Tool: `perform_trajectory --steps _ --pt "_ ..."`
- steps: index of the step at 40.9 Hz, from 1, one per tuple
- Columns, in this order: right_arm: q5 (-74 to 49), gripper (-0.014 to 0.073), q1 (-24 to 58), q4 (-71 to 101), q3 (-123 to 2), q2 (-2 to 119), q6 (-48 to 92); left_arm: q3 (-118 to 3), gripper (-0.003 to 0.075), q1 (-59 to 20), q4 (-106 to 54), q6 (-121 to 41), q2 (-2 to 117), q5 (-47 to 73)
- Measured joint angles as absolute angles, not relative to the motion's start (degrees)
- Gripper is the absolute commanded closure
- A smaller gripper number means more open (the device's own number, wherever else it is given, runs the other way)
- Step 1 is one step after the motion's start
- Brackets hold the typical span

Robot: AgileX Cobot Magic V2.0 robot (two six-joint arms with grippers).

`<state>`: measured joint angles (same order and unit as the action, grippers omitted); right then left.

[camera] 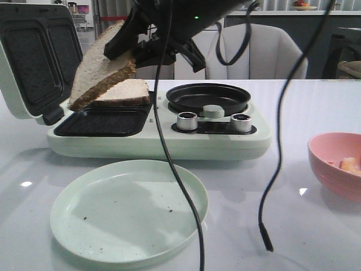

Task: Make breakfast with bread and shrimp
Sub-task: 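Carry the bread over the first slice and release it with the right gripper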

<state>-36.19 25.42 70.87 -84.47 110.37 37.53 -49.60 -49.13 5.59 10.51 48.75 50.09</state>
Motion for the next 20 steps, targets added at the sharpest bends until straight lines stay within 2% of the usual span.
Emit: perform_trajectory --steps 7,10,12,16,20 --pt "-34.68 0.0398 25.42 73.60 -92.50 118.86 37.53 -49.60 0.0263 -49.13 5.59 10.51 48.75 50.09" --pt "-34.43 0.0354 25.42 73.72 -95.03 121.64 37.53 -49.60 0.0263 -49.13 5.59 10.51 48.75 50.09" --pt "-34.38 0.0286 25.42 73.75 -96.17 123.44 37.53 -49.60 0.0264 -49.13 5.59 10.51 48.75 50.09" --pt "-34.29 0.0088 25.42 73.75 -97.13 125.52 37.53 -49.60 0.0263 -49.13 5.59 10.51 48.75 50.09" --pt "-34.29 -0.0032 25.42 73.75 -97.42 126.87 37.53 -49.60 0.0263 -49.13 5.59 10.51 48.75 50.09"
